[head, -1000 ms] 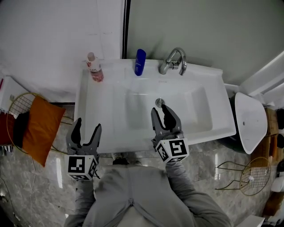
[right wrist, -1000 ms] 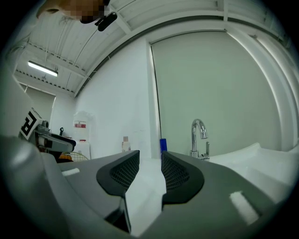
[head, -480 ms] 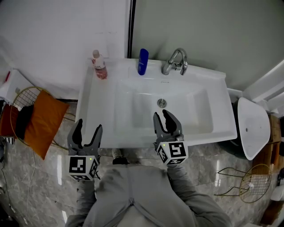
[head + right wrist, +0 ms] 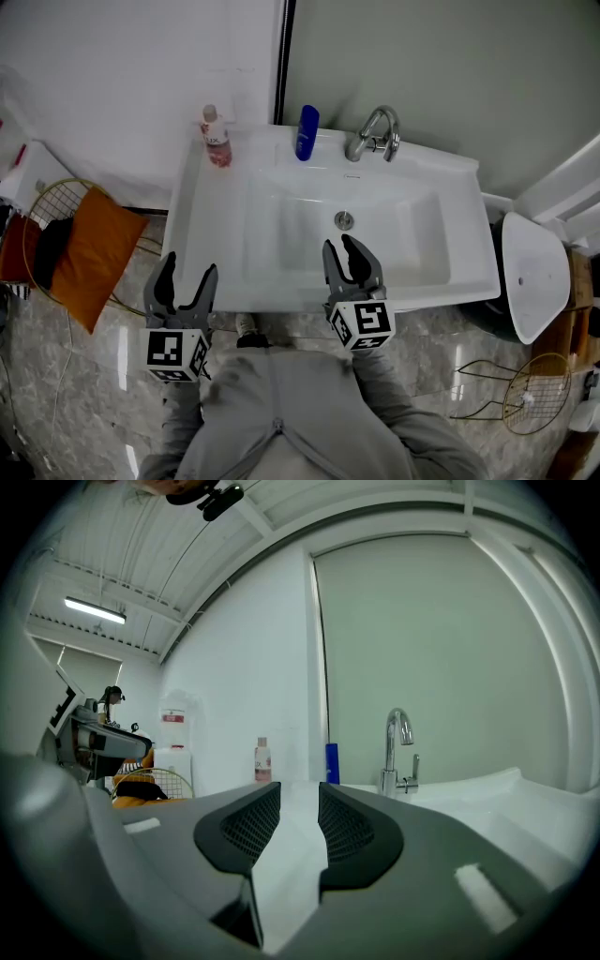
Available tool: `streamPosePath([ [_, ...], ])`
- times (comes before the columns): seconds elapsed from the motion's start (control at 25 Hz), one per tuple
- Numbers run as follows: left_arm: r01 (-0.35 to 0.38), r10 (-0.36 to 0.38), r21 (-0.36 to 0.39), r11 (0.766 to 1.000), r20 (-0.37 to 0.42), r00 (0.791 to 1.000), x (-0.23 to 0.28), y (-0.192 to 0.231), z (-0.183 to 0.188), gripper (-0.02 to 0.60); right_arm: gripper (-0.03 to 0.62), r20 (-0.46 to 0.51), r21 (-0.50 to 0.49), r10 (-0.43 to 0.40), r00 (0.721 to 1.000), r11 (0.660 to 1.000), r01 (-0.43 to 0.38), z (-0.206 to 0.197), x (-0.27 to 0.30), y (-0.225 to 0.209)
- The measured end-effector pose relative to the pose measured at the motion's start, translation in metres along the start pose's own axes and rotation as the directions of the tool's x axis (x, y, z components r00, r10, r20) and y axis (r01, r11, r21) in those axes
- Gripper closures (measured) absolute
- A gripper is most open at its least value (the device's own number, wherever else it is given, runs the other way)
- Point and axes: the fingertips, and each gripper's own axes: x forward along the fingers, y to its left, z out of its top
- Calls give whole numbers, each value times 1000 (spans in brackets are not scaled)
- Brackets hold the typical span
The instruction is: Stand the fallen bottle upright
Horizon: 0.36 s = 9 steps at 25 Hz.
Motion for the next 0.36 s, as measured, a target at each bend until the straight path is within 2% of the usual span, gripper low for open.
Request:
streamPosePath([
  [0.36,-5,5,-7,1000,4,1000,-3,6,-1,242,468,-5,-7,-5,1000,1000,5,1,1,5],
])
